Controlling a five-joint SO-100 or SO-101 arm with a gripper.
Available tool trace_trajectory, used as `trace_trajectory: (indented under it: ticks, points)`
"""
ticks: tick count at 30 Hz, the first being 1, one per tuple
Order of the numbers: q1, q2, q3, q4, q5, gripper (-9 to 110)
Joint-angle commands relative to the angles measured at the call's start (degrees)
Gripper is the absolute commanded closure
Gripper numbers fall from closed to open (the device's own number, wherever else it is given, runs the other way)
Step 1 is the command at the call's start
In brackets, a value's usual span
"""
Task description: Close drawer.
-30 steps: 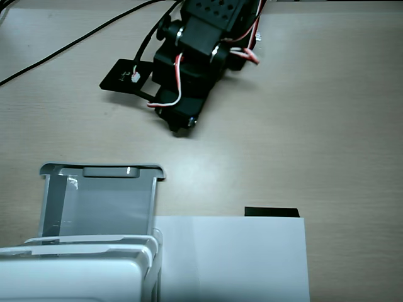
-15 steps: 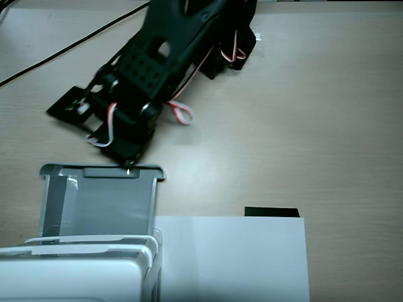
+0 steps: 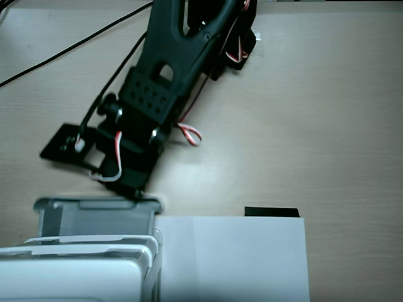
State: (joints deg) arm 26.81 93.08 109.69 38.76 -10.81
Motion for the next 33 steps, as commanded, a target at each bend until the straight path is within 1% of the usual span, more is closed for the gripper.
trace_trajectory:
  ticks: [1, 9, 15, 21, 26, 33]
  points:
    - [-1.85, -2.9, -7.82, -0.97, 0.18, 101]
    - [-4.57, -9.14, -16.35, -1.76, 0.53, 101]
    - [-5.8, -9.32, -17.31, -1.76, 0.35, 101]
    - [-3.96, -2.64, -10.63, 0.7, -1.23, 101]
    - [-2.37, 8.0, 1.58, 0.97, -6.77, 101]
    - [1.58, 19.6, 16.88, 2.11, -10.02, 101]
